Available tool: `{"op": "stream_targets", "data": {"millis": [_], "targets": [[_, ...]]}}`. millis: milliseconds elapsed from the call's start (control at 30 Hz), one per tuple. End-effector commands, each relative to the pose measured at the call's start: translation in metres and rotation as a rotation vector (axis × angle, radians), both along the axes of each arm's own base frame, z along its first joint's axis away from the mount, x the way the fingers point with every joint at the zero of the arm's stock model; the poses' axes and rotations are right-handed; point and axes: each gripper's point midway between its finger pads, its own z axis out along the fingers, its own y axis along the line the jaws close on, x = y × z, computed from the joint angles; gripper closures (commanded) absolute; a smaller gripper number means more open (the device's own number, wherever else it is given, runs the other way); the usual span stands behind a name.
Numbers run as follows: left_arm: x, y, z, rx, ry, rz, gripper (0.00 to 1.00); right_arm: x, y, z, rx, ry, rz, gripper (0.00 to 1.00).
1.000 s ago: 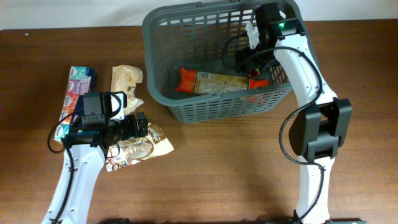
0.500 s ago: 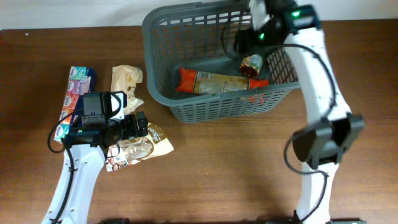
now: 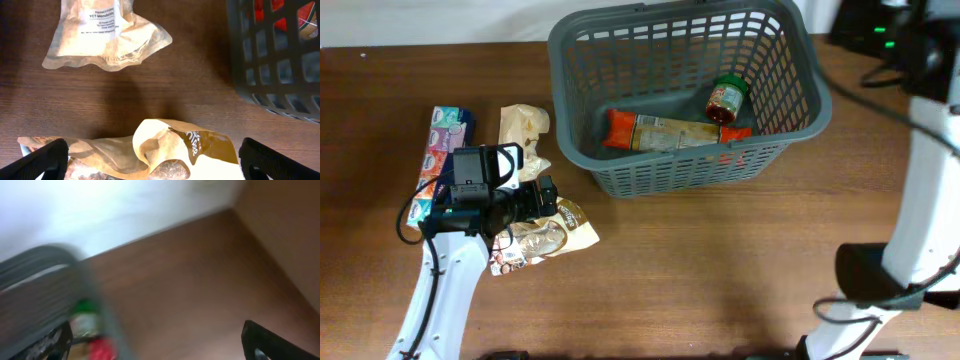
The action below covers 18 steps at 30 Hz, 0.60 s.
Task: Pack container
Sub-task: 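Withdraw the right gripper out of the basket to the right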
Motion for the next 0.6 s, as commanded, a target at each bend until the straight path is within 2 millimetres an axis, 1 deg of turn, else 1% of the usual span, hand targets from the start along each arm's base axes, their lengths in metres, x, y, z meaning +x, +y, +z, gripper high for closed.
{"op": "stream_targets", "data": {"millis": [0,67,100,233,300,400,533,567], "targets": [[0.003,0.002,0.001,0.016,-0.007,-0.008,0.01,-0.017,-0.072,-0.016,0.043,0.016,-0.297,0.01],[0.003,0.003,0.001,0.019,-0.006,-0.007,0.01,-0.023,-0.087,-0.018,0.056,0.021,-0.330,0.01],[0.001,0.003,0.000,0.033,-0.002,-0.032,0.01,-0.026,-0.099,-0.019,0.070,0.021,-0.353,0.01],[-0.008,0.002,-0.006,0.096,0.030,-0.151,0.01,-0.033,-0.115,-0.019,0.072,0.019,-0.394,0.01],[-0.015,0.002,-0.014,0.114,0.071,-0.199,0.00,-0.034,-0.117,-0.019,0.072,0.019,-0.398,0.01],[-0.021,0.000,-0.025,0.134,0.112,-0.287,0.02,-0.034,-0.116,-0.019,0.072,0.019,-0.397,0.01],[-0.030,-0.001,-0.042,0.177,0.171,-0.434,0.02,-0.033,-0.116,-0.019,0.072,0.018,-0.396,0.01],[-0.033,-0.003,-0.049,0.180,0.191,-0.486,0.02,-0.033,-0.116,-0.019,0.072,0.018,-0.396,0.01]]}}
